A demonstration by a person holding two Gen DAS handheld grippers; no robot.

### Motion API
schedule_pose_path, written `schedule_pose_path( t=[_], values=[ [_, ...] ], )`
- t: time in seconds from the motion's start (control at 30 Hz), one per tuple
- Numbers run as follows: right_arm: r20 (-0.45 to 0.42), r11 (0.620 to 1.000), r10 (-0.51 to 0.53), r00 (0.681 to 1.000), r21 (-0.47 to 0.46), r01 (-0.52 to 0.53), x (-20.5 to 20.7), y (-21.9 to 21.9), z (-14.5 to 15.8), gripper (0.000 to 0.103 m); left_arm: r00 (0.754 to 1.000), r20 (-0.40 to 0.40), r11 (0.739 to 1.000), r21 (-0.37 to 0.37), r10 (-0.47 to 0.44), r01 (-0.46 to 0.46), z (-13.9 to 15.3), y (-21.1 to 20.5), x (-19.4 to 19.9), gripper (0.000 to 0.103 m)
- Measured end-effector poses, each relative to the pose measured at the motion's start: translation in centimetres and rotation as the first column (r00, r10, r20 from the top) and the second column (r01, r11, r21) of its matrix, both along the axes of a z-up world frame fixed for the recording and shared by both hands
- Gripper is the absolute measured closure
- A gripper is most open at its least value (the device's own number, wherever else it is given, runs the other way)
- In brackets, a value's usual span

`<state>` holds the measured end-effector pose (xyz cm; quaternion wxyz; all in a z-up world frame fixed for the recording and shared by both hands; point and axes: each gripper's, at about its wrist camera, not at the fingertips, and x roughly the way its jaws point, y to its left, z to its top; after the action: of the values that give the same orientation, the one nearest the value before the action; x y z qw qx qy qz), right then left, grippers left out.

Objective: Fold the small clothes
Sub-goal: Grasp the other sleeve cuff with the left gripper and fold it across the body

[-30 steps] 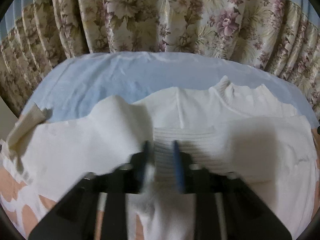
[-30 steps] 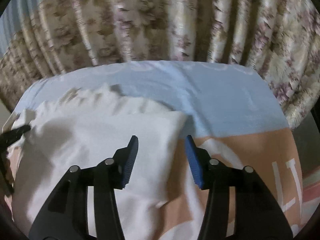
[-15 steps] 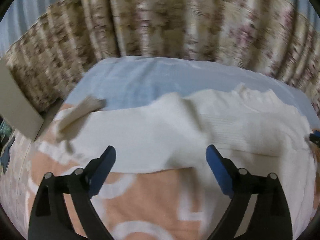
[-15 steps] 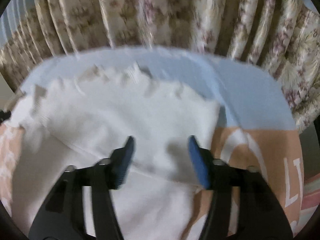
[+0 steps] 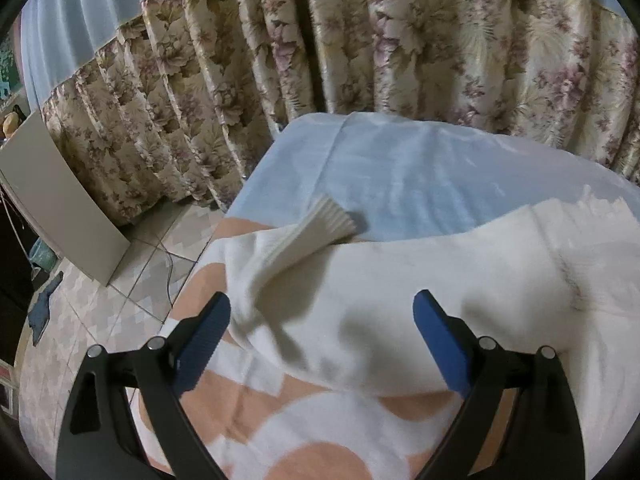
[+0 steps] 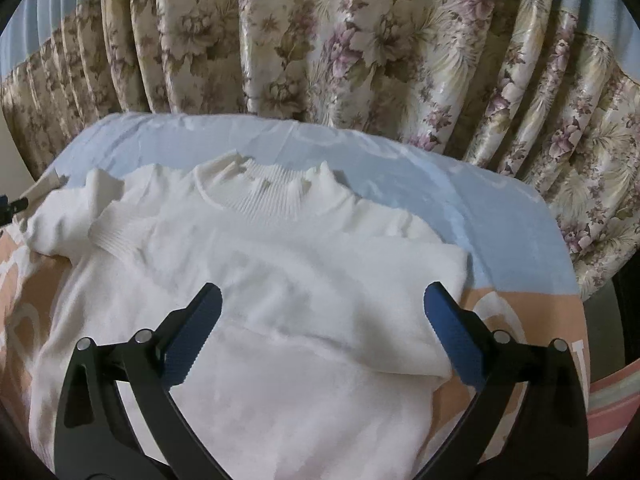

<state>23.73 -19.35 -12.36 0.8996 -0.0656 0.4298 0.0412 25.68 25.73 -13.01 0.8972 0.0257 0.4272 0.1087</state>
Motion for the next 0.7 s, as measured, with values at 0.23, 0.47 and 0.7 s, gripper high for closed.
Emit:
schedule_pose_path(
  t=[0.23, 0.47, 0.7],
  values=[
    [-0.04, 1.0, 0.008, 0.999, 0.008, -0.008, 0.4, 1.3, -1.4, 0.003, 1.0, -0.008, 0.998, -0.058, -0.007, 0.006, -1.7, 2.8, 2.6, 0.012],
    [-0.069, 1.0, 0.009, 0.998, 0.03, -0.007, 0.6, 1.3, -2.2, 0.003, 0.995, -0.09, 0.999, 0.014, -0.031, 0.033, -3.7, 4.0, 4.9, 0.052],
    [-0.068, 0.996, -0.004, 0.998, 0.088, 0.01, 0.9, 0.4, -2.3, 0.003, 0.996, -0.078, 0.984, -0.174, -0.049, 0.035, -2.5, 4.9, 4.6, 0.088]
  ],
)
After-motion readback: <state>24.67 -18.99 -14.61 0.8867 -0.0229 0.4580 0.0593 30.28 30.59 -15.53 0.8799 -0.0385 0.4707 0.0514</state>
